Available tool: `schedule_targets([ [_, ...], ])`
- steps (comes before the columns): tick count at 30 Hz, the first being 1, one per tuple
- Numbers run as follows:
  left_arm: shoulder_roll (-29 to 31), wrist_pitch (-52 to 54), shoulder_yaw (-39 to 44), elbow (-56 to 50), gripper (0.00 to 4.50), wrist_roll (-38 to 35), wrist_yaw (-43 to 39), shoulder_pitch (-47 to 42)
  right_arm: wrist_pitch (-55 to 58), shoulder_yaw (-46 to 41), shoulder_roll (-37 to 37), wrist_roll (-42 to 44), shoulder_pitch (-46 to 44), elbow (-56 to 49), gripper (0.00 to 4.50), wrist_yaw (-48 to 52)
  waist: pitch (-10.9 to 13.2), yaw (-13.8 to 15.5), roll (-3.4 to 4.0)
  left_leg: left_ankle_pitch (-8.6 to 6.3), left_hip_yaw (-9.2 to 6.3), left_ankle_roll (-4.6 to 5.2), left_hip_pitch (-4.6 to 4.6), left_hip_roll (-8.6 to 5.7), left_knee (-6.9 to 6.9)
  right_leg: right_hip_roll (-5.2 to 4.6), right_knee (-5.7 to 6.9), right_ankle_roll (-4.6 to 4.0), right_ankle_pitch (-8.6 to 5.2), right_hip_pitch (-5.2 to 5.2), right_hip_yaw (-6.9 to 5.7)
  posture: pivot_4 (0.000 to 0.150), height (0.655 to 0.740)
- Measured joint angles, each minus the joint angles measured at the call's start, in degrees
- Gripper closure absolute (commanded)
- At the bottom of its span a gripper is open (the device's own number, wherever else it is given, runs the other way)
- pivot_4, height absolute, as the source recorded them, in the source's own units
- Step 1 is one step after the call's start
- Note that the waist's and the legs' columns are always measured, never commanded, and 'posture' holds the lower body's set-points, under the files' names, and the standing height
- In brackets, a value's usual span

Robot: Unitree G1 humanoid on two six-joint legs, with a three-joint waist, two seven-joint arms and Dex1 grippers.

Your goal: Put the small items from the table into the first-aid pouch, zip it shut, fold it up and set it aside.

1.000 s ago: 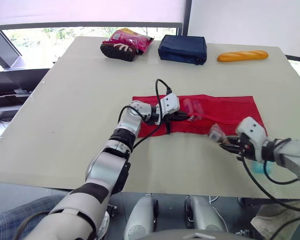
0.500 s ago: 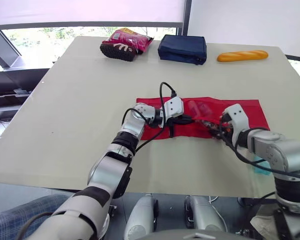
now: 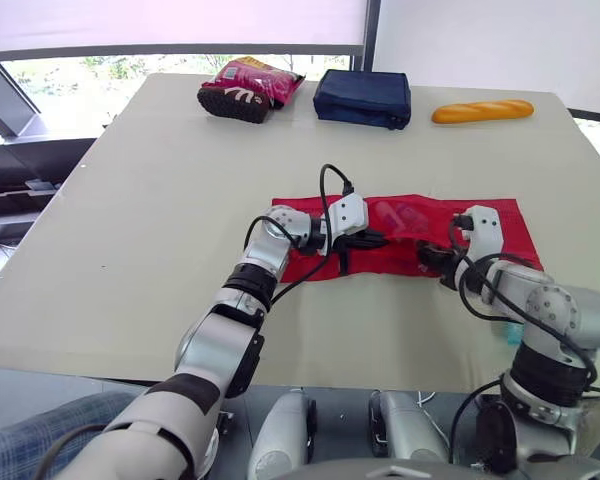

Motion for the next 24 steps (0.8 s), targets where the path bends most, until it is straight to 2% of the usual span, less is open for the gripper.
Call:
schedule_targets([
  [9, -0.3, 0.0, -0.5, -0.5, 4.5, 0.0, -0.4, 0.5, -8.0, 5.8, 6.0, -2.9, -1.3, 4.4, 4.03, -6.1, 0.0, -0.1, 0.01, 0.0, 0.01, 0.0, 0.0, -0.01, -0.02, 0.0, 0.0, 0.0, 0.0, -0.01, 0.01, 0.15, 0.7164],
  [16, -0.2, 0.0, -0.4, -0.6, 4.5, -0.2, -0.3, 0.6, -16.5, 7.0, 5.8, -4.1, -2.4, 9.1, 4.03, -8.1, 0.0, -0.2, 0.02, 0.0, 0.01, 0.0, 0.0, -0.01, -0.04, 0.0, -0.02, 0.0, 0.0, -0.02, 0.0, 0.15, 0.7164],
  [17, -0.2, 0.0, -0.4, -0.6, 4.5, -0.3, -0.3, 0.6, -17.4, 7.5, 5.3, -4.1, -2.3, 9.3, 3.01, -8.0, 0.0, -0.2, 0.02, 0.0, 0.01, 0.0, 0.0, -0.01, -0.05, 0.0, -0.02, 0.0, 0.0, -0.02, 0.0, 0.15, 0.7164],
  [19, -0.2, -0.1, -0.4, -0.7, 4.5, -0.4, -0.3, 0.6, -18.9, 8.4, 4.4, -4.1, -1.9, 9.3, 2.45, -7.7, 0.0, -0.2, 0.02, 0.0, 0.0, 0.0, 0.0, -0.01, -0.05, 0.0, -0.02, 0.0, -0.01, -0.01, 0.0, 0.15, 0.7164],
  [23, -0.2, -0.3, -0.4, -0.6, 4.5, -0.4, -0.3, 0.6, -19.8, 9.0, 3.7, -3.7, 0.4, 8.3, 0.53, -7.3, 0.0, -0.2, 0.02, 0.0, 0.0, 0.0, 0.0, -0.01, -0.05, 0.0, -0.03, 0.0, -0.01, -0.01, 0.0, 0.15, 0.7164],
  [24, -0.1, -0.3, -0.4, -0.6, 4.5, -0.4, -0.3, 0.5, -19.7, 9.0, 3.7, -3.7, 0.7, 8.0, 0.53, -7.3, 0.0, -0.2, 0.02, 0.0, 0.0, 0.0, 0.0, -0.01, -0.05, 0.0, -0.02, 0.0, -0.01, -0.01, 0.0, 0.15, 0.7164],
])
